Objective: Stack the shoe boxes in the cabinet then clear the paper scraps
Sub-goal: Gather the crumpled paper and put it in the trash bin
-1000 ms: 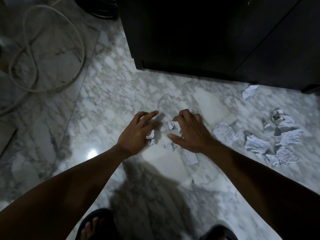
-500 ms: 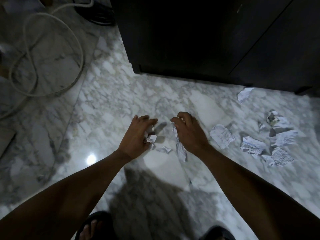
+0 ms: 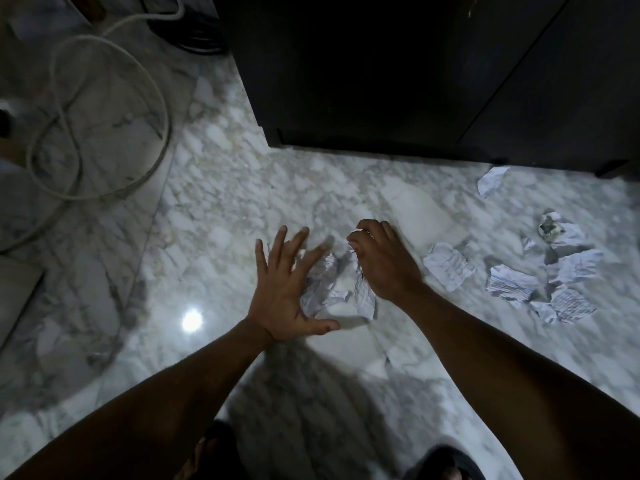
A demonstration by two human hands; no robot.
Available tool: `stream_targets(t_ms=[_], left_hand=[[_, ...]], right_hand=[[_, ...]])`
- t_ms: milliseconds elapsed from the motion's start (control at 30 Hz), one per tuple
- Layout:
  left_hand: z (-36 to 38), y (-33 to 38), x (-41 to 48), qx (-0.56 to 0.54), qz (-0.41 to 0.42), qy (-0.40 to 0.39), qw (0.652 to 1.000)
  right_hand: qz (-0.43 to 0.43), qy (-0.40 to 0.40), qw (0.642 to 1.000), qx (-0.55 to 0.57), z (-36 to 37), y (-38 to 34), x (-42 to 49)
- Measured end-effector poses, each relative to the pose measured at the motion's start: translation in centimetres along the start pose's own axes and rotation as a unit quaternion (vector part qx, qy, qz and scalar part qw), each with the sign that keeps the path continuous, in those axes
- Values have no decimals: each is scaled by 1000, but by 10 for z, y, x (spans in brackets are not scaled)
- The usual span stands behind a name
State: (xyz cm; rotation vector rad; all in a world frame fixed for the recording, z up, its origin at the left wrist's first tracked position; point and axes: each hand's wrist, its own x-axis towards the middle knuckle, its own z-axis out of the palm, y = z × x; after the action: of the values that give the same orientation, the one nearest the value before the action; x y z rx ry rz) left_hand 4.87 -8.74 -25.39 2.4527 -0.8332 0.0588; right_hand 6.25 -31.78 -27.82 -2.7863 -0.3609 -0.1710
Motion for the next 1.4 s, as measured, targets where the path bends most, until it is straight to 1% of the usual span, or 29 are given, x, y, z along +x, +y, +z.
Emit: stream_targets(t_ms=[33, 100, 167, 200, 300, 367, 433, 500, 567, 600, 667, 800, 867, 933, 1033, 1100, 1200, 1300, 1400], left_hand=[[6, 7, -2, 15, -10, -13, 1000], [19, 19, -4, 45, -58, -38, 997], [29, 25, -3, 76, -107, -54, 990], [32, 25, -3, 88, -119, -57, 987], [38, 20, -2, 105, -125, -52, 985], [39, 17, -4, 104, -125, -44, 986], [40, 17, -4, 99, -125, -37, 986], [41, 16, -3, 89, -124, -31, 988], [42, 15, -3, 80, -123, -27, 989], [42, 16, -3, 75, -124, -25, 989], [41, 16, -3, 57, -127, -16, 990], [44, 14, -5, 6, -119, 27, 993], [44, 15, -6, -21, -142, 48, 988], [43, 19, -7, -41, -175, 59, 982], [43, 20, -7, -32, -176, 60, 982], [44, 17, -6, -12, -165, 48, 985], [46, 14, -5, 19, -141, 52, 988], [44, 16, -7, -30, -169, 56, 984], [42, 18, -10, -42, -169, 46, 984]], right_hand=[[0, -4, 1000, -3, -1, 0, 0], [-2, -8, 1000, -12, -1, -1, -1], [-3, -10, 1000, -14, -1, 0, -1], [-5, -13, 1000, -12, -2, 0, -1], [-5, -13, 1000, 5, -3, -1, 0], [5, -21, 998, 64, -9, -2, 0], [-18, -61, 989, 130, -20, 1, 0], [-49, -144, 977, 150, -32, 7, -4], [-73, -216, 967, 114, -41, 12, -9], [-92, -227, 966, 83, -42, 14, -11], [-124, -209, 970, 26, -36, 16, -16], [-123, -73, 990, 16, -15, 11, -21], [-103, -28, 994, 13, -11, 7, -21], [-71, -5, 997, 10, -8, 2, -22], [-10, 35, 999, -26, -3, -6, -25], [5, 50, 998, -45, -2, -8, -26], [-16, 48, 999, -9, -3, -5, -25], [-18, 49, 999, 6, -3, -5, -25], [-16, 34, 999, 28, -1, -4, -27]])
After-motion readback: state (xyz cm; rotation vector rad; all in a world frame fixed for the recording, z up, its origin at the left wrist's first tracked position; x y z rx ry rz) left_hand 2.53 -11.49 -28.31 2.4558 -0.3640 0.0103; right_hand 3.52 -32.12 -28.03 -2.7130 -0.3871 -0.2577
